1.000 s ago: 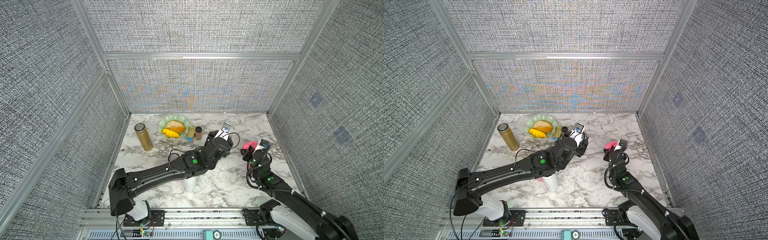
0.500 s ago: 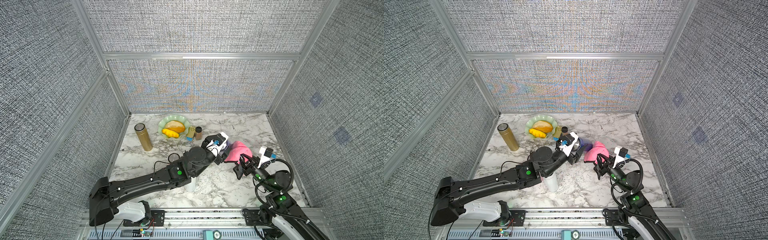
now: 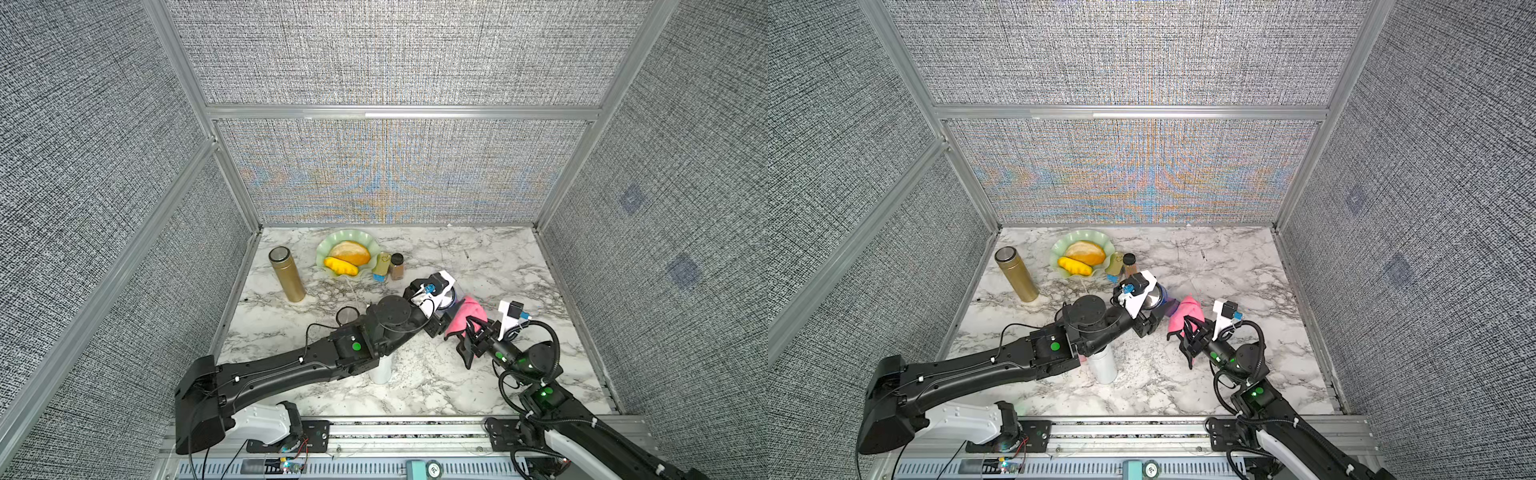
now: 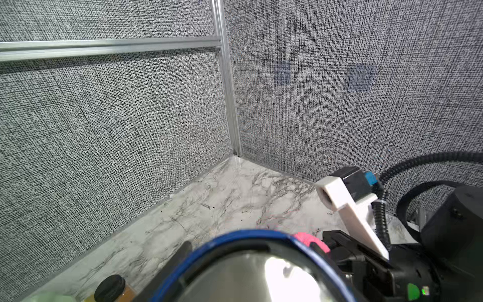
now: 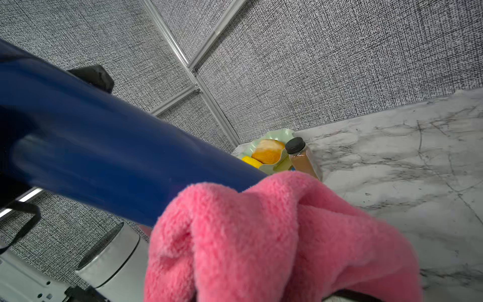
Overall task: Wipe the surface of the thermos
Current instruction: Wipe the dirt from the surface of the thermos.
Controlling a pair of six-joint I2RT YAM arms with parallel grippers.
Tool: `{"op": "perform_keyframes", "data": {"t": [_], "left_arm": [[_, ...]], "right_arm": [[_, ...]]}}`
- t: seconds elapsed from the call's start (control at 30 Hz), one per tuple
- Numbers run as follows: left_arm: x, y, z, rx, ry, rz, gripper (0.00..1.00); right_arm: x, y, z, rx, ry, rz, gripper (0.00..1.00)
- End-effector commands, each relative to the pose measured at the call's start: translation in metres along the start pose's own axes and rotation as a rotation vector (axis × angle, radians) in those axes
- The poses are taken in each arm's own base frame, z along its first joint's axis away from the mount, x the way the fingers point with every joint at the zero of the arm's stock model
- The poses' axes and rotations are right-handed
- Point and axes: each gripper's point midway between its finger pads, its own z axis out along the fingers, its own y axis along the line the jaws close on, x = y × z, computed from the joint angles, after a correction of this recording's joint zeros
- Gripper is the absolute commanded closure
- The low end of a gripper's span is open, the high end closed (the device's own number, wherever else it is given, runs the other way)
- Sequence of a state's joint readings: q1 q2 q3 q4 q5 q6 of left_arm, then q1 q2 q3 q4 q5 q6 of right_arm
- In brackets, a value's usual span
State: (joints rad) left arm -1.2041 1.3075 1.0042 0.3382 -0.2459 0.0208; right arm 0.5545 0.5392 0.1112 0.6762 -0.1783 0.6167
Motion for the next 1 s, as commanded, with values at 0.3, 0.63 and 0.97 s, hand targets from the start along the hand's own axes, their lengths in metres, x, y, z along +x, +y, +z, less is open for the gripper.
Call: {"op": "perform_keyframes", "data": {"t": [0.3,0.63,0.97], "left_arm": [[-0.035,-0.012,0.011,0.051,-0.163,-0.095,1.0],[-0.041,-0.009,0.002,0.051,-0.189,-0.146,1.0],[-0.033,-0.001,0.001,0.007,-0.171,-0.161,1.0]], "right_arm": [[-0.003,0.017,0.004,0.018,0.012,-0.033,1.0],[-0.008,0.023,0.007,0.015,0.002,-0.077,1.0],[0.006,0.0,0.005,0.136,-0.029,-0.057,1.0]]}}
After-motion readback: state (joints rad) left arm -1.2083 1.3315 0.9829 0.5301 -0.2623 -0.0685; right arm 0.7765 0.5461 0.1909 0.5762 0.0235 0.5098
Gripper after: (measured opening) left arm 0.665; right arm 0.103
